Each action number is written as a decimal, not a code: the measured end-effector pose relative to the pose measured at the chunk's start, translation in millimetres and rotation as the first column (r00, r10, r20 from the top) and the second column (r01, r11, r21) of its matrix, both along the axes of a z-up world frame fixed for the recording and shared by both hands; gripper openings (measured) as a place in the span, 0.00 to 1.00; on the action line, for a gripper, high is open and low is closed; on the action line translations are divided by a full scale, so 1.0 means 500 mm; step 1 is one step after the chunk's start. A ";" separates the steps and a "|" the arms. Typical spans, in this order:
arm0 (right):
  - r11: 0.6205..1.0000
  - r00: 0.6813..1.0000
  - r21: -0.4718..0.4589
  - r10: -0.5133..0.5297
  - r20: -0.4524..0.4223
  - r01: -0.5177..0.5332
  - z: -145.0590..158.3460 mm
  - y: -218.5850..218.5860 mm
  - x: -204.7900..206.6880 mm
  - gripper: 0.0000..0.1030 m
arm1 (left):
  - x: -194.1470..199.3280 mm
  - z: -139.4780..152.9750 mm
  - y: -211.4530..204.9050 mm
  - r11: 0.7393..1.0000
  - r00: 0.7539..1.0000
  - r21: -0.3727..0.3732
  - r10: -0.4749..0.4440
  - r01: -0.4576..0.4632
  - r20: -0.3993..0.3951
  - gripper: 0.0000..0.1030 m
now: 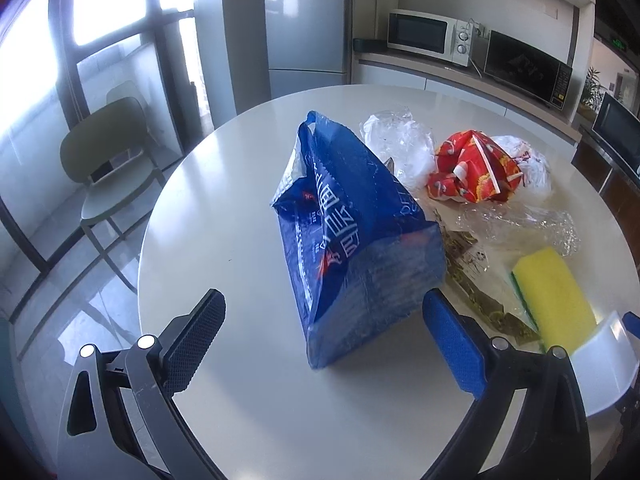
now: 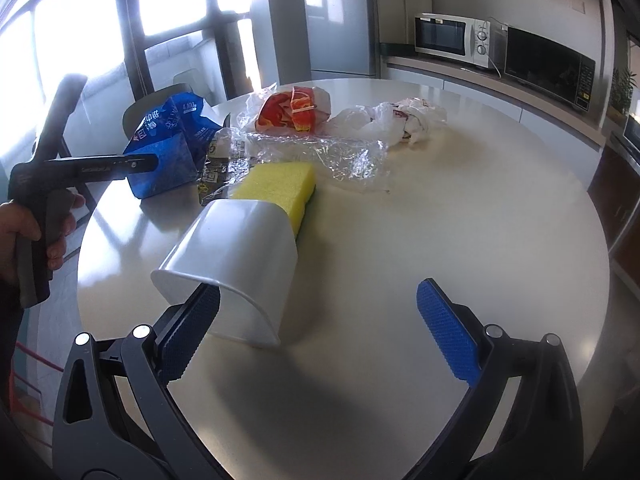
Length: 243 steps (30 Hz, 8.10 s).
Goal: Collect trash
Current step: 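Grasp the blue plastic bag with the left tool while the right tool grasps the other white cup, then carry the bag and cup down and drop both into the wastebasket, then raise both tools back toward the table, then grasp the clear plastic wrap with the right tool while the left tool grasps the gold wrapper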
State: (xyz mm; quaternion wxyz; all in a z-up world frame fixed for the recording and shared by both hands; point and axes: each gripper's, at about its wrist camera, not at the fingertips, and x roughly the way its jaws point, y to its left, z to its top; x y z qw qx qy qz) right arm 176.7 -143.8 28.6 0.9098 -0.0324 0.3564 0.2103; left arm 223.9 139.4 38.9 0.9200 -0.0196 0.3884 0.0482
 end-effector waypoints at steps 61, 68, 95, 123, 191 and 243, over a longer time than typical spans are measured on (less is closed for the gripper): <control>0.938 0.959 0.315 0.213 -0.185 -0.148 0.047 -0.202 -0.222 0.02 | -0.465 0.036 -0.109 0.928 0.959 -0.243 -0.267 0.283 0.100 0.02; 0.924 0.932 0.332 0.276 -0.236 -0.190 0.002 -0.189 -0.273 0.02 | -0.560 -0.002 -0.140 0.871 0.916 -0.287 -0.394 0.398 0.072 0.02; 0.958 0.763 0.285 0.184 -0.619 0.001 -0.381 -0.119 -0.154 0.02 | -0.342 -0.354 -0.223 0.811 0.850 -0.517 -0.455 0.273 -0.265 0.02; 0.983 0.589 0.041 -0.075 -0.804 0.181 -0.743 -0.088 0.033 0.03 | -0.114 -0.705 -0.241 0.825 0.727 -0.556 -0.318 -0.105 -0.609 0.04; 0.878 0.964 0.401 0.258 0.064 -0.262 0.160 -0.279 -0.068 0.92 | -0.197 0.050 -0.099 0.965 0.989 -0.233 -0.096 0.120 0.109 0.94; 0.920 0.915 -0.032 0.383 -0.128 -0.389 0.026 0.021 0.231 0.32 | 0.133 -0.041 -0.134 0.976 0.966 -0.066 -0.217 0.209 -0.140 0.07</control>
